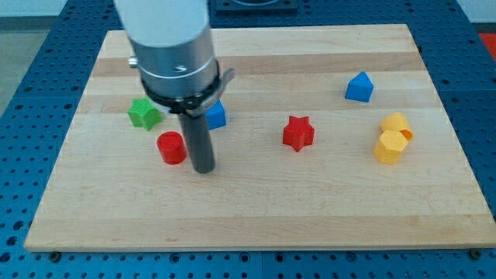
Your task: Move the red star to the right of the blue cube
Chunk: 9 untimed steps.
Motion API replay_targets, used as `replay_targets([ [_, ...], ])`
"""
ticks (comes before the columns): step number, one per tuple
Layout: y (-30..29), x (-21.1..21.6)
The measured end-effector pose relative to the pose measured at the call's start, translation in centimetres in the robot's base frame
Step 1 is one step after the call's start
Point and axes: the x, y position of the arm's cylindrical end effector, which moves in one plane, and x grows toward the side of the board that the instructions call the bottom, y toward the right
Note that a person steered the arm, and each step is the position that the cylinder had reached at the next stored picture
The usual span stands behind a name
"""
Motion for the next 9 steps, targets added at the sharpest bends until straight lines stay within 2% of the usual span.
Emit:
replay_targets([
  [2, 1.9, 0.0],
  [4, 8.8, 0.6],
  [5, 14.6, 1.8],
  [6, 15.8, 0.7],
  [7, 11.3, -1.0],
  [8, 12.1, -1.6],
  [9, 16.9, -1.7],
])
